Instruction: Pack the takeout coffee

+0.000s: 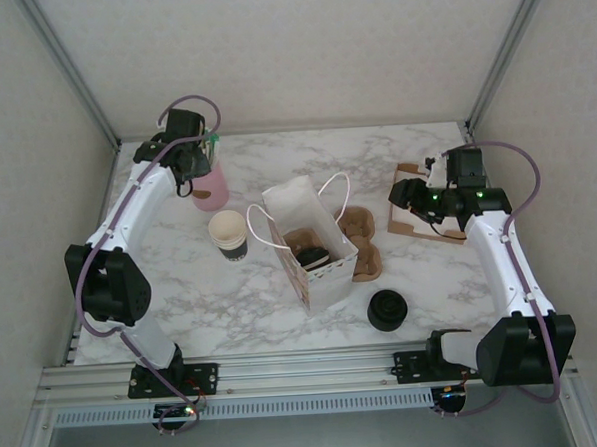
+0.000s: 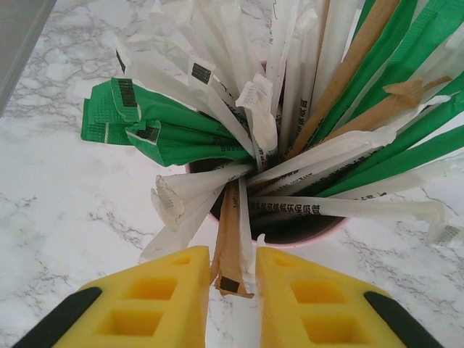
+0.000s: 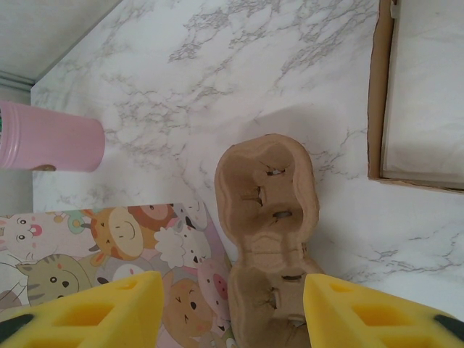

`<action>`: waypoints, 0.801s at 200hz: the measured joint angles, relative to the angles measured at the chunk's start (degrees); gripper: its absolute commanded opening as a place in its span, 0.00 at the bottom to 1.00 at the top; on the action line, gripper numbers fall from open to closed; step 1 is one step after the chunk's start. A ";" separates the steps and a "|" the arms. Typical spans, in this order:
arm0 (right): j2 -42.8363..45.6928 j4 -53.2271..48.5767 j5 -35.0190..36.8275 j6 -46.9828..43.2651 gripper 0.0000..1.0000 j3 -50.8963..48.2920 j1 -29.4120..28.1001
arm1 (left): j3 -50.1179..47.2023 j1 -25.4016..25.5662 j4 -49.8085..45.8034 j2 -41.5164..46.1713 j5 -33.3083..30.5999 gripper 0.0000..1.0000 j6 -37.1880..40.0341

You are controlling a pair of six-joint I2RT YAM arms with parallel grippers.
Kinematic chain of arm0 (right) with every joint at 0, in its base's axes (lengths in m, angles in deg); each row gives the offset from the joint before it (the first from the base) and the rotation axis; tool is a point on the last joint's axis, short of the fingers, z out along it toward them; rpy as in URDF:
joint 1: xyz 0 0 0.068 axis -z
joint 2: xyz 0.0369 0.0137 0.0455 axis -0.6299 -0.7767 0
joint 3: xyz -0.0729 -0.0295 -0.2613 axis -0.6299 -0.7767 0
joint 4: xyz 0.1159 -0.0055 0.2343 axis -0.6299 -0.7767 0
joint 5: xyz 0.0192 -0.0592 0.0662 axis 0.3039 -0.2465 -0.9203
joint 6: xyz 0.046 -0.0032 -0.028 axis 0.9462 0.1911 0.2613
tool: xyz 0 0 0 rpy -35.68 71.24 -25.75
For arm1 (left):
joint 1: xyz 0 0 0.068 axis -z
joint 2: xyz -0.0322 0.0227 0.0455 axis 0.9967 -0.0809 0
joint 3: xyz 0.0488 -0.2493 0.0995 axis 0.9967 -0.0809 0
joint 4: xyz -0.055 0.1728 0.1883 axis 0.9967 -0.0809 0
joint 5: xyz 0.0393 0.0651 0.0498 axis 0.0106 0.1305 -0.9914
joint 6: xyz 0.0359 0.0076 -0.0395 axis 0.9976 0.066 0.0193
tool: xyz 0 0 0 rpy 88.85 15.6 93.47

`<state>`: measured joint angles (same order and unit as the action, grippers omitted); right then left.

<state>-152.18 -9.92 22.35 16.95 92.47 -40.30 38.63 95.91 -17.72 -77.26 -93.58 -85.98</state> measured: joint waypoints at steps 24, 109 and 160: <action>0.00 0.00 -0.02 0.00 0.54 0.00 0.00 | 0.00 0.00 -0.11 0.00 0.00 0.23 0.00; 0.00 0.00 0.00 0.00 0.54 0.00 0.00 | 0.07 0.00 -0.26 -0.04 0.02 0.05 0.02; 0.31 -0.04 -0.02 0.02 0.54 0.00 0.00 | 1.88 0.00 -1.66 0.90 -0.83 0.00 0.20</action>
<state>-151.87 -9.96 22.33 16.98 92.47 -40.30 40.51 95.91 -19.38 -76.36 -94.41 -85.79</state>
